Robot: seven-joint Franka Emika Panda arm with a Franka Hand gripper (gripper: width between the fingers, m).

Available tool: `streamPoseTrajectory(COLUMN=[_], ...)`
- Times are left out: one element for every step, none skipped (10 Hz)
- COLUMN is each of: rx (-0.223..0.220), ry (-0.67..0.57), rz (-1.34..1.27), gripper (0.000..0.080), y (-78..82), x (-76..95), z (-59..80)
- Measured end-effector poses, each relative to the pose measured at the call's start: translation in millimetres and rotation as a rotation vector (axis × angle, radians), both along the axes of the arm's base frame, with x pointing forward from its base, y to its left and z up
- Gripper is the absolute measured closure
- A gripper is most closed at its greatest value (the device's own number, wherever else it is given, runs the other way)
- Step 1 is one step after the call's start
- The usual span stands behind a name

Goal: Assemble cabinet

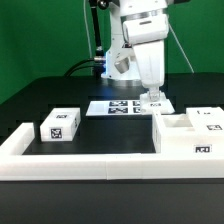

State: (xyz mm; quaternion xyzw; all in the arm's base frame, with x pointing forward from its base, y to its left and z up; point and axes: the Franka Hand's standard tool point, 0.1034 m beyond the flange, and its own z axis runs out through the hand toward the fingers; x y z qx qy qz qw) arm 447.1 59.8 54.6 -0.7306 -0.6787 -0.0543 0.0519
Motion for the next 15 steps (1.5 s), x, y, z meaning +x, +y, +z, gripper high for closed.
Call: streamPoseTrajectory(rx=[-0.001,-0.006,-0.012,-0.012,-0.011,-0.011,-0.011,-0.013,-0.030,-0.040,-0.040,-0.037,-0.037,-0.037,-0.037], ry=[-0.004,-0.008,-0.013,-0.016,-0.014,-0.013,-0.012,-0.015,-0.029,-0.041,-0.038,-0.028,-0.028,-0.027,-0.026], rz=[0.005,0.019,0.032,0.030,0.028,0.028,0.027,0.034,0.072,0.091,0.088,0.080,0.080,0.080,0.079], gripper=[0.0737,0.0737,0.0737,0.0737,0.0737,0.0737,0.0737,0.0737,0.0737,0.0737,0.0737,0.0737,0.0737,0.0737,0.0737], y=[14.9,22.5,23.5,23.6,23.1,23.0,22.8,22.4,22.9,24.0,24.2,23.2,22.9,22.8,22.2], x=[0.4,0.4,0.8,0.7,0.3,0.1,-0.1,0.3,3.0,6.3,5.9,3.8,3.7,3.2,3.1], z=[3.0,4.9,5.9,5.5,4.8,4.4,4.0,4.4,8.0,11.8,11.0,7.4,7.1,6.7,6.5])
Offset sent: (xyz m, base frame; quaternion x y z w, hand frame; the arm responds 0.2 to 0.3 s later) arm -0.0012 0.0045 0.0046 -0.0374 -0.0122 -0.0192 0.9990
